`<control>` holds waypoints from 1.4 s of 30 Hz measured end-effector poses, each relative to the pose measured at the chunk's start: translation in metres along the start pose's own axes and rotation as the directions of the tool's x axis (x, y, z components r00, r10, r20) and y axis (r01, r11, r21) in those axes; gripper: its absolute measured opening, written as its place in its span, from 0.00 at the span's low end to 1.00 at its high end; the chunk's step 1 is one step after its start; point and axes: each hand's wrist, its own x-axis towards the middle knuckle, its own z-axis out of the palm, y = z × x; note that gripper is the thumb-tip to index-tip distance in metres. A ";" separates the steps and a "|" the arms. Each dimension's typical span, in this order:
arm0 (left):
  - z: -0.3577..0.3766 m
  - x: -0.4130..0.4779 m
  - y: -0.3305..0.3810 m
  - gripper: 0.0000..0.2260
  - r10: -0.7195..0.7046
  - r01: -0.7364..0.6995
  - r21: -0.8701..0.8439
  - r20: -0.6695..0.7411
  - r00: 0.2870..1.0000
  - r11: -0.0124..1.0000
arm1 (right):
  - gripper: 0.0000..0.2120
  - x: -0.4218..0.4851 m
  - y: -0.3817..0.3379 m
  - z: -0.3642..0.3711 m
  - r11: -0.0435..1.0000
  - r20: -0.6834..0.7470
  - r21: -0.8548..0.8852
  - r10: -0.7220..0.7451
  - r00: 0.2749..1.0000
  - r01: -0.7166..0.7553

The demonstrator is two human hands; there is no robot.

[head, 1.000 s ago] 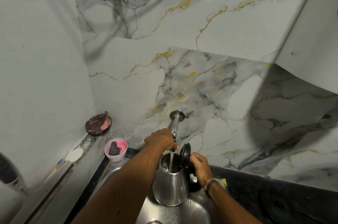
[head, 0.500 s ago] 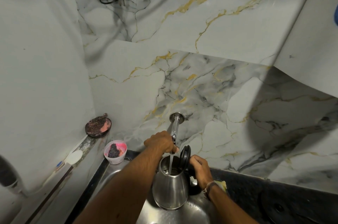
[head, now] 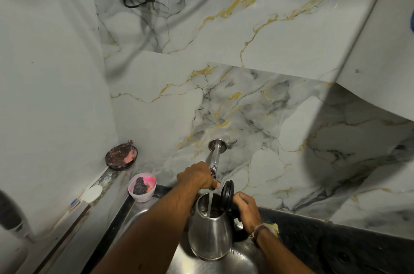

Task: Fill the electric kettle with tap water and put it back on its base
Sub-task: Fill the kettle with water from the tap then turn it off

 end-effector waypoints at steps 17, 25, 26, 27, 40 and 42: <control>0.000 0.004 -0.003 0.24 0.018 -0.020 -0.061 -0.027 0.999 0.998 | 0.13 0.010 0.007 -0.004 1.000 -0.011 -0.014 0.024 1.000 -0.025; 0.002 0.006 -0.003 0.25 0.010 -0.013 -0.062 -0.042 0.999 0.998 | 0.13 0.009 0.013 0.001 0.998 -0.020 -0.039 0.045 0.999 -0.046; 0.002 0.006 -0.003 0.25 0.009 -0.012 -0.061 -0.043 0.999 0.998 | 0.13 0.010 0.014 0.001 0.998 -0.018 -0.042 0.047 0.999 -0.048; 0.002 0.006 -0.003 0.25 0.008 -0.011 -0.059 -0.044 0.999 0.998 | 0.13 0.009 0.014 0.001 0.998 -0.014 -0.040 0.047 0.999 -0.047; 0.004 0.005 -0.004 0.25 0.011 -0.015 -0.057 -0.060 0.998 0.998 | 0.12 0.008 0.016 0.001 0.999 -0.031 -0.004 0.034 0.999 -0.034; 0.003 0.005 -0.004 0.25 0.010 -0.013 -0.051 -0.065 0.998 0.999 | 0.14 0.008 0.017 0.001 0.999 -0.031 -0.004 0.038 0.999 -0.038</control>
